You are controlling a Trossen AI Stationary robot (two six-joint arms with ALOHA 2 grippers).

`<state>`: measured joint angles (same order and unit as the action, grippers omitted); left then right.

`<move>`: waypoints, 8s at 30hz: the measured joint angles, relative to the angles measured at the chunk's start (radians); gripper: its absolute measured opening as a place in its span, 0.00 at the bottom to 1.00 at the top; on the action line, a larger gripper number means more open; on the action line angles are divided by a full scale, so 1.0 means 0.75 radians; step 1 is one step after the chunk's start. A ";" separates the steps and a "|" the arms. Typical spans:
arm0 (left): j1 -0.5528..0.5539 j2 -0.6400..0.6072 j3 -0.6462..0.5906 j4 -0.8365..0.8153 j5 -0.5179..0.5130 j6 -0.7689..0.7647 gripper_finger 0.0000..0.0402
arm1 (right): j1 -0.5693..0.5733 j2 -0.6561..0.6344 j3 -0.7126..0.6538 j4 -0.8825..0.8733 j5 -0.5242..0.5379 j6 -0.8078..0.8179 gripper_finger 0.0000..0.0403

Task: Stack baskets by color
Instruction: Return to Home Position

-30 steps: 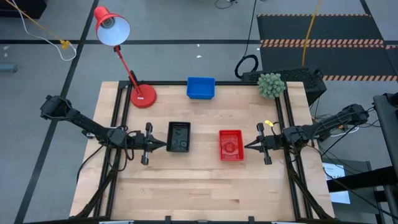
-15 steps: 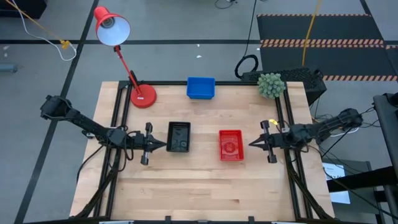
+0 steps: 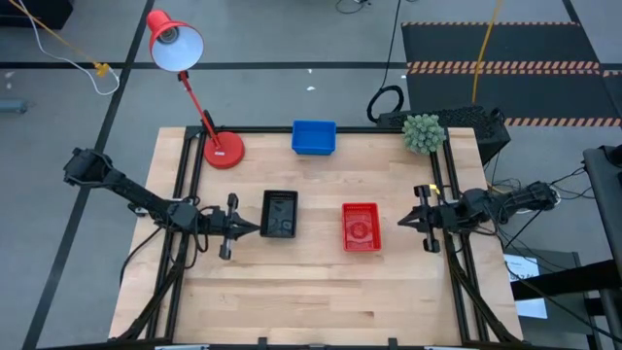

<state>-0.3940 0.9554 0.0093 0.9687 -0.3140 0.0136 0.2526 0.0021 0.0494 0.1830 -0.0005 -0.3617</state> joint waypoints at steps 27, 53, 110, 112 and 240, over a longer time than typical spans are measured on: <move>0.089 -0.003 0.000 0.007 0.000 0.113 0.03 | -0.350 0.001 -0.002 -0.226 -0.040 0.036 0.00; 0.303 -0.624 0.001 -0.425 0.365 0.291 0.02 | -0.350 0.014 -0.002 -0.203 -0.037 0.048 0.00; 0.454 -1.238 0.003 -1.267 0.512 0.215 0.01 | -0.349 0.014 -0.002 -0.200 -0.037 0.047 0.00; 0.454 -1.238 0.003 -1.267 0.512 0.215 0.02 | -0.349 0.014 -0.002 -0.200 -0.037 0.047 0.00; 0.454 -1.238 0.003 -1.267 0.511 0.216 0.08 | -0.350 0.014 -0.002 -0.200 -0.036 0.047 0.00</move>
<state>-0.0532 0.0270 0.0113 0.0182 0.0696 0.1753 -0.0097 0.0128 0.0479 0.0334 -0.0277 -0.3264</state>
